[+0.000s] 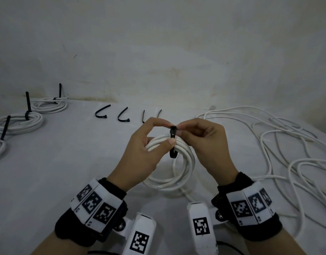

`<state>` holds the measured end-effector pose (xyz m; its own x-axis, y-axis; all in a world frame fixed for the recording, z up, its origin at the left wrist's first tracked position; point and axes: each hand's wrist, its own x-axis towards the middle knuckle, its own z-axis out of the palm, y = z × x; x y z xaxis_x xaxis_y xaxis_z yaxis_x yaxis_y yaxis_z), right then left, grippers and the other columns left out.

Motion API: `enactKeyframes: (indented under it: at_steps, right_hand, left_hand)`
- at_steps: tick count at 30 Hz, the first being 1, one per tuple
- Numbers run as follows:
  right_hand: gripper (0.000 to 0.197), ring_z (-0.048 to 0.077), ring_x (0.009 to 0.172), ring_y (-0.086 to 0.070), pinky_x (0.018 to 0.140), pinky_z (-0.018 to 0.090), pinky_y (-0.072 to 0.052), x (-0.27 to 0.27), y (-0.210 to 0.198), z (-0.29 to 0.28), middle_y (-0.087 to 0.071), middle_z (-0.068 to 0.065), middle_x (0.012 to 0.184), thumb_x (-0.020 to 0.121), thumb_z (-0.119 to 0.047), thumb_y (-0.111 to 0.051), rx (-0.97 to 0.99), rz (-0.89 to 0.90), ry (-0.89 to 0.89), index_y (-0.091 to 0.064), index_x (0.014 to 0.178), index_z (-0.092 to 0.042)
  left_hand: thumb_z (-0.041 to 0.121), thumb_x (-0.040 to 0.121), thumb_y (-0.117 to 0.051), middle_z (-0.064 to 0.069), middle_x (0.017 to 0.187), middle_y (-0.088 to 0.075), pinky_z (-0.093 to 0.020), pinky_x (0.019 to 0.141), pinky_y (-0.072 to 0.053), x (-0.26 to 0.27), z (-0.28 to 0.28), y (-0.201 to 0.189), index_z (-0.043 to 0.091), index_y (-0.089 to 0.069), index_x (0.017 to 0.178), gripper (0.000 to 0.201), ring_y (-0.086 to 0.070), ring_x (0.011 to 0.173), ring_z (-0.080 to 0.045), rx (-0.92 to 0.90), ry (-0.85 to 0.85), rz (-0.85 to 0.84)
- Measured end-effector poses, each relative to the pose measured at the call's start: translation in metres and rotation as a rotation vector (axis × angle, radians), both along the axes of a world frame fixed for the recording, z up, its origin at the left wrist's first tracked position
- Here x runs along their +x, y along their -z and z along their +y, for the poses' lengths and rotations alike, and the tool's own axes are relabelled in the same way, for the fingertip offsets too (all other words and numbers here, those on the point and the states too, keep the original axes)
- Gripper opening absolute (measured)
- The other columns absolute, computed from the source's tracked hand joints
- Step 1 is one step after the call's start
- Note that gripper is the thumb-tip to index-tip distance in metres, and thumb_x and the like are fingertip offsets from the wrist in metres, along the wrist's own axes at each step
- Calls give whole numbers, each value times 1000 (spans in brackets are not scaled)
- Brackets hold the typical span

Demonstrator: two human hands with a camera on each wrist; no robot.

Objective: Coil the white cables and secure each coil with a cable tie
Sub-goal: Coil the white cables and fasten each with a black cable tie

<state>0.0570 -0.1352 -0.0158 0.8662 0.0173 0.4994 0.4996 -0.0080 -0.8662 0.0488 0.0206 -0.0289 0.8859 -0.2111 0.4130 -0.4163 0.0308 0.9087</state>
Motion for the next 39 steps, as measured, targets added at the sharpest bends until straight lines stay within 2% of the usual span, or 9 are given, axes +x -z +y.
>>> enactKeyframes:
  at_steps: [3,10,15,22,25,29,32,36,39]
  right_hand:
    - [17,13,64,-69,62,21,-53,1,-1,-1,-72,1,68,79,9,-68,24,22,8,-66,80,-8]
    - [26,24,67,-69,61,26,-53,-2,-5,-4,-74,14,79,82,6,-67,6,63,-4,-49,86,-13]
    - [32,36,79,-71,74,39,-58,-5,-8,-4,-74,16,80,83,9,-64,-51,10,-22,-43,83,-15]
    - [13,24,81,-71,72,28,-56,-6,-11,-7,-73,6,82,82,0,-64,-169,-40,-46,-62,88,-12]
    - [8,17,80,-69,69,19,-51,-7,-11,-4,-70,3,85,81,-10,-73,-252,-113,45,-67,84,-12]
    - [8,6,76,-63,65,11,-46,-5,-7,-2,-66,-3,78,81,-9,-74,-359,-223,208,-68,77,-12]
    - [13,4,73,-61,61,13,-47,-5,-7,-1,-64,-7,75,83,-11,-71,-356,-254,299,-63,76,-18]
    - [13,14,67,-63,67,36,-56,-6,-13,-7,-63,-4,71,87,-16,-68,-179,-228,382,-60,78,-19]
    - [12,11,61,-62,60,30,-56,-6,-15,-4,-63,0,71,89,-14,-66,-104,-114,297,-61,79,-16]
  left_hand:
    - [33,78,-62,7,43,-39,-18,38,-27,-4,-2,-4,33,-55,107,30,-26,37,-8,8,-19,-39]
    - [22,87,-59,15,44,-50,-15,39,-28,-9,-7,-6,27,-54,104,19,-29,36,-3,49,-53,-96]
    - [6,89,-58,17,41,-50,-8,40,-31,-13,-10,-7,16,-52,105,20,-40,33,1,17,-32,-65]
    - [8,87,-61,15,41,-51,-8,39,-30,-14,-10,-11,11,-56,102,17,-39,32,0,-30,-38,-3]
    - [12,86,-63,13,42,-52,-11,38,-30,-12,-9,-10,13,-58,102,16,-37,33,-2,-8,-58,9]
    - [12,87,-62,15,39,-49,-10,39,-29,-11,-10,-8,14,-59,102,15,-38,32,-2,22,-56,37]
    - [11,87,-63,12,41,-51,-13,38,-30,-11,-9,-8,16,-59,101,15,-37,33,-2,37,-39,53]
    - [10,85,-65,5,54,-62,-10,38,-30,-14,-10,-10,15,-60,99,16,-39,32,-1,57,13,67]
    - [12,84,-66,5,55,-63,-10,39,-30,-12,-8,-8,15,-61,99,16,-39,33,-1,65,-23,61]
